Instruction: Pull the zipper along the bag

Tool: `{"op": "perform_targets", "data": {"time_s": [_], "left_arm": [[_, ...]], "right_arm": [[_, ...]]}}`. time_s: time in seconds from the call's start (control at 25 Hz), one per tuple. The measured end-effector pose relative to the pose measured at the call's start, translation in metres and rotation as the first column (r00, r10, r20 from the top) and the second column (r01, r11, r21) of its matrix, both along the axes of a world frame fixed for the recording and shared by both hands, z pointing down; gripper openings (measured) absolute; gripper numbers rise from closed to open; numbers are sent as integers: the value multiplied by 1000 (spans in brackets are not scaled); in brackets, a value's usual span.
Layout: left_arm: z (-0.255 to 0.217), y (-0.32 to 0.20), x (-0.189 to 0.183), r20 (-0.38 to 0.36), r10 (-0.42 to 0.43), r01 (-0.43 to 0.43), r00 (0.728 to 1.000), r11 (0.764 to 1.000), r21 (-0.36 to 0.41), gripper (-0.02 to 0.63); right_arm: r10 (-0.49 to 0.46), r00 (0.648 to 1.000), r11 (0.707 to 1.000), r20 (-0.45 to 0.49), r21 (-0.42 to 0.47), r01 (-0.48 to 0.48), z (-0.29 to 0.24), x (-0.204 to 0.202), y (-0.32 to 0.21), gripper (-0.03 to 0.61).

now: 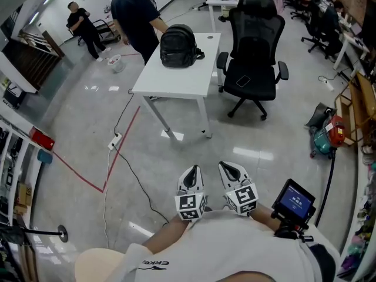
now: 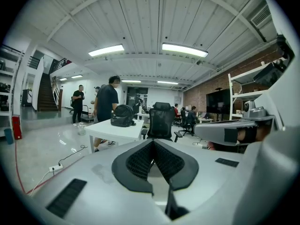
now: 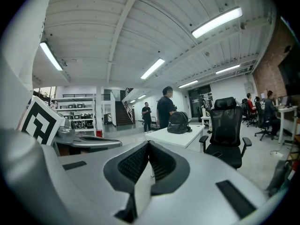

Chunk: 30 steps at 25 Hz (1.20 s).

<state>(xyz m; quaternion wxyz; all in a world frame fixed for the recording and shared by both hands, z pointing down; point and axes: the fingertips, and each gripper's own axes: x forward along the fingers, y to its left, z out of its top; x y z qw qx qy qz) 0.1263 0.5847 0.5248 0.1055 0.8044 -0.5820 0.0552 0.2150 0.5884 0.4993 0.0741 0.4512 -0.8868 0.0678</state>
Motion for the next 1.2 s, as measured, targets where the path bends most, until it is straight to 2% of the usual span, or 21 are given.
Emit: {"op": "perform_targets", "data": {"time_s": [0.44, 0.8, 1.2], "left_arm": [[9, -24, 32, 13, 62, -61, 998, 998, -17, 3], [9, -110, 44, -7, 135, -135, 991, 991, -4, 3], [0, -212, 31, -12, 195, -195, 981, 981, 9, 3]], "right_arm": [[51, 999, 998, 2, -22, -51, 10, 30, -20, 3], [124, 992, 992, -15, -14, -124, 11, 38, -96, 3], [185, 982, 983, -24, 11, -185, -2, 23, -196, 3]]}}
